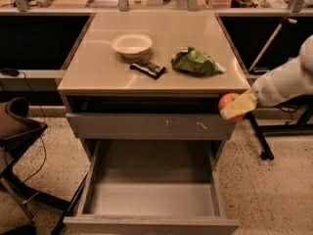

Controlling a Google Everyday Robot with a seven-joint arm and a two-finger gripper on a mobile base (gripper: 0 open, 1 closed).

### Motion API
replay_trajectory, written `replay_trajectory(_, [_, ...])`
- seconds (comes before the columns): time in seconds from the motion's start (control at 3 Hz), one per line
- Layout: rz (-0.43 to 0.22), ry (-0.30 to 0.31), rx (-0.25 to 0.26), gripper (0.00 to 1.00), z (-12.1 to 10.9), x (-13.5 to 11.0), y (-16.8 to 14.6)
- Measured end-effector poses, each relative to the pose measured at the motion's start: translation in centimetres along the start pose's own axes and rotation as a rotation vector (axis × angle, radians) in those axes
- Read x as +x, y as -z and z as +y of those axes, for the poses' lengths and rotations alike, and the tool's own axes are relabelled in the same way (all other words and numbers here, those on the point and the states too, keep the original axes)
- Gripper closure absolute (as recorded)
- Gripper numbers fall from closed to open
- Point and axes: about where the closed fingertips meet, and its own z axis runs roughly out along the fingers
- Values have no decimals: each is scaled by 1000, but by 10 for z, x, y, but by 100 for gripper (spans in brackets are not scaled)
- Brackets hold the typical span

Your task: Pick apple from middle drawer and place on counter

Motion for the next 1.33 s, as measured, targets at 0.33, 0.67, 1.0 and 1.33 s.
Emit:
replay_trajectory(0.33, [10,-18,53,100,-19,-44,76])
replay_trajectory(0.67, [93,-77,57,100,-38,-62,99])
replay_trajectory(1.0, [142,-126,36,100,-64,-75,80])
replay_trajectory(1.33, [118,-163,8,100,-93,-89,35])
